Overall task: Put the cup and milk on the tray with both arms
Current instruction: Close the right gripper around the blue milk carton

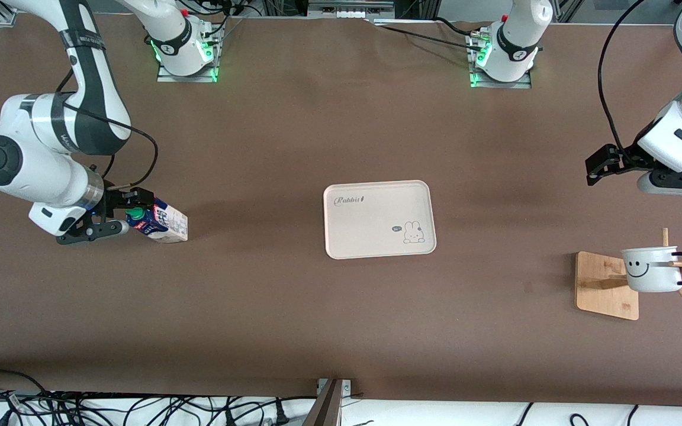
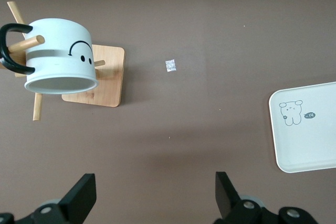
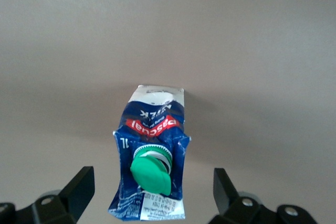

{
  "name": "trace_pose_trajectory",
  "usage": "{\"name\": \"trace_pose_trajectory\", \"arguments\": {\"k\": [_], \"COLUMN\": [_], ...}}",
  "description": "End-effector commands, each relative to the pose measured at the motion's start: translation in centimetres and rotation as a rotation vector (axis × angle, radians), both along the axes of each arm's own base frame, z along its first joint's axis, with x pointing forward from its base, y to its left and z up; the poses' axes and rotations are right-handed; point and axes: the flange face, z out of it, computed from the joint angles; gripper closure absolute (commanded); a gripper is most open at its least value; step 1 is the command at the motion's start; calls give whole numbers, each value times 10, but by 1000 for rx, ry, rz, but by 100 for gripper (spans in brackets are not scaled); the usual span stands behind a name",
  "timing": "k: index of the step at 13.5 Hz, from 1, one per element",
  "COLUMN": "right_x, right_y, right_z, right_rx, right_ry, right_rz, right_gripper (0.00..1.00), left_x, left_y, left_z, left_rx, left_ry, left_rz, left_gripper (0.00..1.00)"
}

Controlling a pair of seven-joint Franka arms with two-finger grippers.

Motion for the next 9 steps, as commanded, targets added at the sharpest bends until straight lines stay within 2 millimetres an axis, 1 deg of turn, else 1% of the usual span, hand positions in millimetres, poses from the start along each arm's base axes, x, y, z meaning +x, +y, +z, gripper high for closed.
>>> {"name": "trace_pose_trajectory", "arguments": {"k": [1,3,5,9], "right_x": [-11,-15,-17,-16], "right_y": [0,0,-1,-1], "right_z": [3,-5,-8,-12], "right_rx": [24,22,23,20], "right_ry": [-5,1,7,4], "right_rz": [-11,-11,-11,-10], "right_gripper": [3,20,33,44], "left_x": [4,5,4,4], "left_y": [0,0,1,1], "left_z": [7,6,7,7], "left_rx": [-20,-20,-19,-19], "left_ry": [2,3,3,3], "left_rz": [6,6,6,6], "left_gripper": [0,0,0,0]}}
